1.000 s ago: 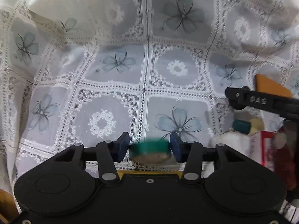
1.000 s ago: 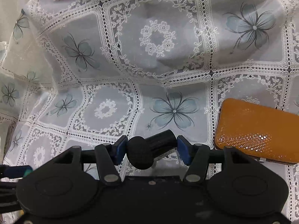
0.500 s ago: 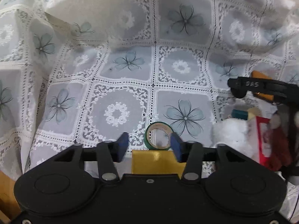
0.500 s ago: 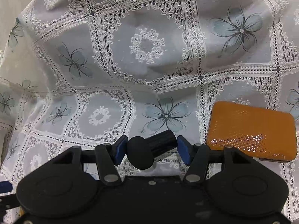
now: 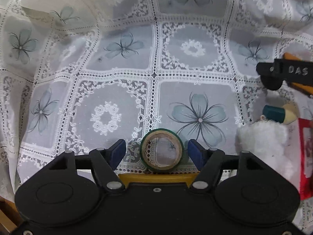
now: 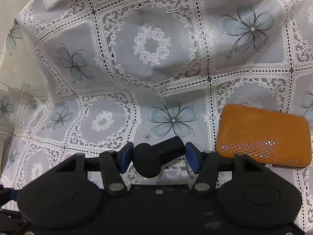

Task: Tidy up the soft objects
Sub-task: 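Lift the tape roll and black cylinder and carry both toward the basket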

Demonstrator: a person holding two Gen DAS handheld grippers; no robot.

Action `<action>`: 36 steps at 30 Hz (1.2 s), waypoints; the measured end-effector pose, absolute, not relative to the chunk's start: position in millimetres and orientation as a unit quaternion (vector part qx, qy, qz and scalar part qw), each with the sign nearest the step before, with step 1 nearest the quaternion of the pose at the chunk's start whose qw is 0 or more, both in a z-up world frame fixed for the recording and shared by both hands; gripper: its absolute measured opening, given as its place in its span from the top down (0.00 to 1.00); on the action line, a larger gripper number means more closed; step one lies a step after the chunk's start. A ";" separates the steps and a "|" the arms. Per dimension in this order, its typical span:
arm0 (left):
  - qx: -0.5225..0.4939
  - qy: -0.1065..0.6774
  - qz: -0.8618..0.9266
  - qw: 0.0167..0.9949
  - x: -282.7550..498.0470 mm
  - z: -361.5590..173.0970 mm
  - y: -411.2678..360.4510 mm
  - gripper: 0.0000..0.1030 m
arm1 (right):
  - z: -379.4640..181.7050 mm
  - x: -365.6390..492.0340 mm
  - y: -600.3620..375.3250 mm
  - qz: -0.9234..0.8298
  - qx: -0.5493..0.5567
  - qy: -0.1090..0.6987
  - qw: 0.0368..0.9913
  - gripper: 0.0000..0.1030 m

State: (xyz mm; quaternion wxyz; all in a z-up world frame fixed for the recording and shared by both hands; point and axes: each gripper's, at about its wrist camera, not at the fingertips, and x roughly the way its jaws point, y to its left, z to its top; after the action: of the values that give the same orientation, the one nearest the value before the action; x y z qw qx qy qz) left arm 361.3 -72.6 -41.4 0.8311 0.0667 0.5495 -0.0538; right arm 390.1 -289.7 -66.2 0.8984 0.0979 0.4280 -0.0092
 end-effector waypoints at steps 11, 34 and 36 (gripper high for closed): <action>0.069 0.553 -0.060 0.828 369.9 -49.3 -74.8 0.54 | -66.2 390.6 -290.8 -0.012 0.101 0.428 0.898 0.45; 0.011 0.506 -0.117 0.855 270.5 16.7 -71.0 0.54 | -57.9 386.0 -302.3 -0.040 0.123 0.412 0.902 0.45; 0.018 0.504 -0.119 0.855 254.6 17.3 -70.9 0.54 | -55.0 385.4 -305.1 -0.054 0.115 0.420 0.899 0.45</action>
State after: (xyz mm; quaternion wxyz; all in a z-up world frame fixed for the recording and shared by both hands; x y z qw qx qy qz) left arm 254.6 -70.9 17.3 0.8554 0.0177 0.5039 -0.1186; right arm 385.4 -305.1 -55.0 0.8986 0.1150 0.4200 -0.0536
